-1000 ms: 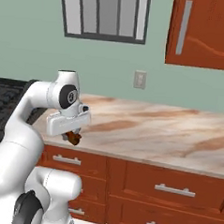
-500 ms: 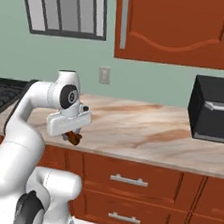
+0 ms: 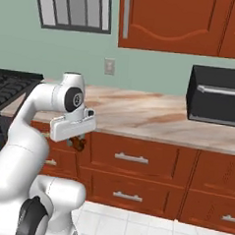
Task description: Take the chicken drumsticks from the pan and place one on each plate on the dining counter.
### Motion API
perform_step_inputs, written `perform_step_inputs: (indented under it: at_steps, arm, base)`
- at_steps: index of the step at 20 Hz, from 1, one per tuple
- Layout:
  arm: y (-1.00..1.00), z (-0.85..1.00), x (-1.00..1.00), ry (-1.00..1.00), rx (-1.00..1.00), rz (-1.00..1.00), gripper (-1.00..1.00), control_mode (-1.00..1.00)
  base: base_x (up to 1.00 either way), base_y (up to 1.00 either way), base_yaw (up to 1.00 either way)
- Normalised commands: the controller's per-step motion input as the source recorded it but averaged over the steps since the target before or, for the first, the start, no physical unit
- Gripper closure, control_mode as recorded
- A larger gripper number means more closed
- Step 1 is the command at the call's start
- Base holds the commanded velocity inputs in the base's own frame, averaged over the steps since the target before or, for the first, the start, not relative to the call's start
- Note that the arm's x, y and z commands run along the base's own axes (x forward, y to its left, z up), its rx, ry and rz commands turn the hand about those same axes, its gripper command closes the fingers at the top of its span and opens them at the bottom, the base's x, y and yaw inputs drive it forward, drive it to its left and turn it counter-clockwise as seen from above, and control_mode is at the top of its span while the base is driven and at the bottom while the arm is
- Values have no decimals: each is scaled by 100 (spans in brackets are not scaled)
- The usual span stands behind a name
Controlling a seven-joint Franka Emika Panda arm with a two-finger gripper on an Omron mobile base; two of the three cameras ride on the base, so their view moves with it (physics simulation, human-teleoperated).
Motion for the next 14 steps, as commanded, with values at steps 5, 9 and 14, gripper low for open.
perform_step_inputs:
  at_steps: [5,9,14]
  arm:
    - [0,0,0,0,0,0,100,100]
    - [0,0,0,0,0,0,100,100]
    - [0,0,0,0,0,0,100,100]
  base:
    - [-81,-49,1]
    - [-46,-86,9]
    - [-46,-83,11]
